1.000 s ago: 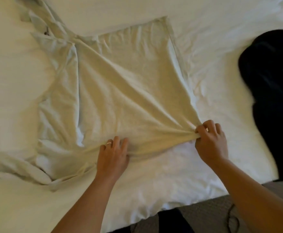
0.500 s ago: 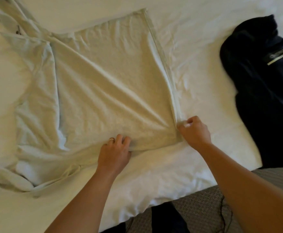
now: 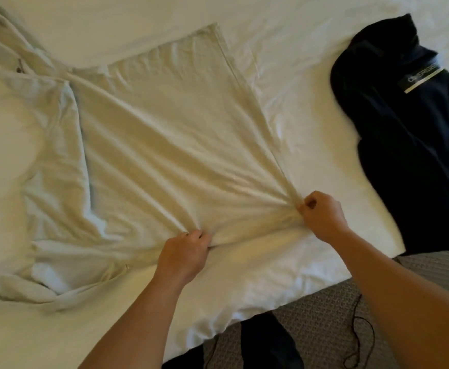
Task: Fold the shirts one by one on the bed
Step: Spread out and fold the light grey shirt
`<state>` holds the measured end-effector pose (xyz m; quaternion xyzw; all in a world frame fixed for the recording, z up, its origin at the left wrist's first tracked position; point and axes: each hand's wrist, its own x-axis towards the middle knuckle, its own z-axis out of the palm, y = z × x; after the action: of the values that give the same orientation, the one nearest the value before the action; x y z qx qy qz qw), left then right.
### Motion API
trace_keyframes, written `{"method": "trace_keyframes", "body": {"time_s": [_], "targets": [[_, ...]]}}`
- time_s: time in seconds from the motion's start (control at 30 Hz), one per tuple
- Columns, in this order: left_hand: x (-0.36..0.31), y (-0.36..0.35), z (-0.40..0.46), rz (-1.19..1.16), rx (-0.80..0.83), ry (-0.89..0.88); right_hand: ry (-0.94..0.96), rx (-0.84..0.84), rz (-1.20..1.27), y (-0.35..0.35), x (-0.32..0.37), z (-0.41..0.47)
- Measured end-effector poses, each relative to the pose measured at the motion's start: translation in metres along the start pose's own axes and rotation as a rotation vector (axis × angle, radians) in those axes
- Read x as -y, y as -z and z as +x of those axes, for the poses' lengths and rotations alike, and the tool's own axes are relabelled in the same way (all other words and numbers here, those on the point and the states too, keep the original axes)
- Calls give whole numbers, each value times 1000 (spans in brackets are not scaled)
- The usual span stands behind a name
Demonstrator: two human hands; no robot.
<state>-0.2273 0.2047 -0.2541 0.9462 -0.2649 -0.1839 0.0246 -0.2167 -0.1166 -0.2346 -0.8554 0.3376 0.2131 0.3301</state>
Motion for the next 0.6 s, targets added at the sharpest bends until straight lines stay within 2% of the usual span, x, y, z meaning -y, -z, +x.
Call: {"method": "trace_keyframes", "body": {"time_s": [0.1,0.2,0.3,0.37,0.5,0.6], "targets": [[0,6,4,-67,96,-36,-29,2,-97,-2,7,3],[8,15,19,-138,101,-53,0,-47,-217,1,30,15],[18,26,43,-187,-38,-49,101,-100,-199,2,59,38],[32,34,69,-173,-121,13,168,-108,-147,0,85,62],[73,58,127,-120,-146,200,250,-118,-11,-7,157,123],[101,76,173,-170,-237,351,280,-132,81,-13,214,169]]}}
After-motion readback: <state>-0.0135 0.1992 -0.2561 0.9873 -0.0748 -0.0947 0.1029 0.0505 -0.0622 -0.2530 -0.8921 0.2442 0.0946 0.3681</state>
